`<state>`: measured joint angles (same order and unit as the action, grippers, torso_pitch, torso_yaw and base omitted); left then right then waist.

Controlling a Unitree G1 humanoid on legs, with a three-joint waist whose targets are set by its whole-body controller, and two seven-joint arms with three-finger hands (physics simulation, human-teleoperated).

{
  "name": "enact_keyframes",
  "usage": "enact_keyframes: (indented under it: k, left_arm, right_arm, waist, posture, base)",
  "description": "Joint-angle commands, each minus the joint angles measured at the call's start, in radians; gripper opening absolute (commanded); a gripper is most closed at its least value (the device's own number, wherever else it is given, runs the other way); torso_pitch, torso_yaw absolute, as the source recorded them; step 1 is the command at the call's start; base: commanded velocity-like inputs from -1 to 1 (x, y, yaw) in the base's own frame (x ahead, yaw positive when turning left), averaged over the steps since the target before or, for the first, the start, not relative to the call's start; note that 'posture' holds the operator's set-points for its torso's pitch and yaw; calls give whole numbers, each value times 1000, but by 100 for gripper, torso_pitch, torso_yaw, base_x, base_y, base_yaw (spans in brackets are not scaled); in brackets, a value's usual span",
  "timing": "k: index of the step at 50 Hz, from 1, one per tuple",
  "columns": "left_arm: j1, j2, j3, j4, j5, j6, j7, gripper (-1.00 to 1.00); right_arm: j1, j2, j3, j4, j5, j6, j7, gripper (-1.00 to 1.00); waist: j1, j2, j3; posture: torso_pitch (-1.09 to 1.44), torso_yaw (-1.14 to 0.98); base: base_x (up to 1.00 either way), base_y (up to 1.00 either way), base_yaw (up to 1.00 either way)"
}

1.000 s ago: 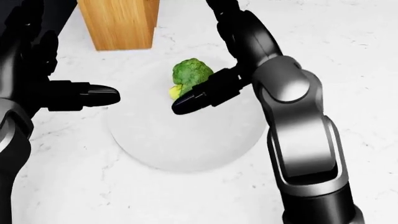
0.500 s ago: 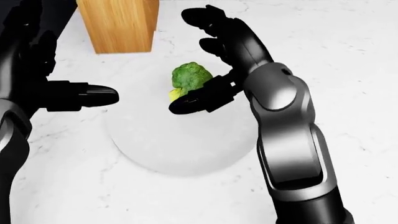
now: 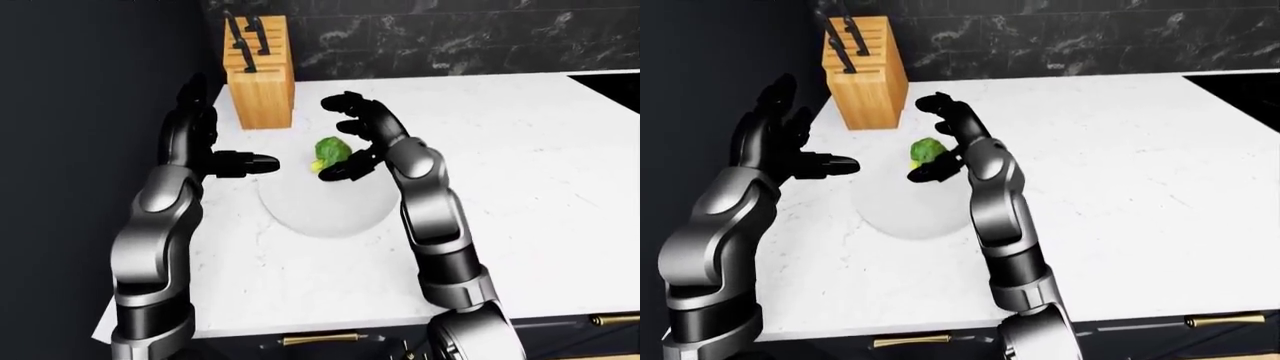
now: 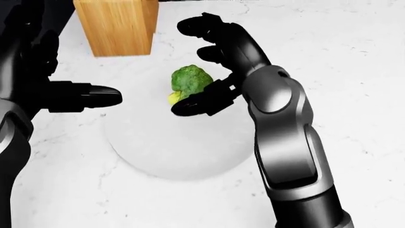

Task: Place the broccoli on the top rack of the oven.

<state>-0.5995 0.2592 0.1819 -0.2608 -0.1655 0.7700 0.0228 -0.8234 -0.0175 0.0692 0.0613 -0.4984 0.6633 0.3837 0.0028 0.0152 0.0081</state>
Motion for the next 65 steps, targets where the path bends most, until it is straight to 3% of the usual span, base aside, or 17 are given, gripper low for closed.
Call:
enact_keyframes:
  k: [1,50,65]
  left_arm:
    - [-32,5,5,-30,2,-32,1,100]
    - [-34,5,7,-27,0,-35,0,100]
    - [-41,8,8,-31,0,-24,1,100]
  right_arm:
    - [-9,16,-5,-25,-6,-35,-12,46]
    - [-7,44,13,83,-83,-131,-33,43]
    - [1,51,18,82,-100,-134,-21,31]
  waist:
    - [-1,8,-15]
    - [-1,8,-22]
    - [-1,7,-22]
  posture:
    - [0,0]
    - [0,0]
    - [0,0]
  base:
    - [0,0,0]
    - [0,0,0]
    - [0,0,0]
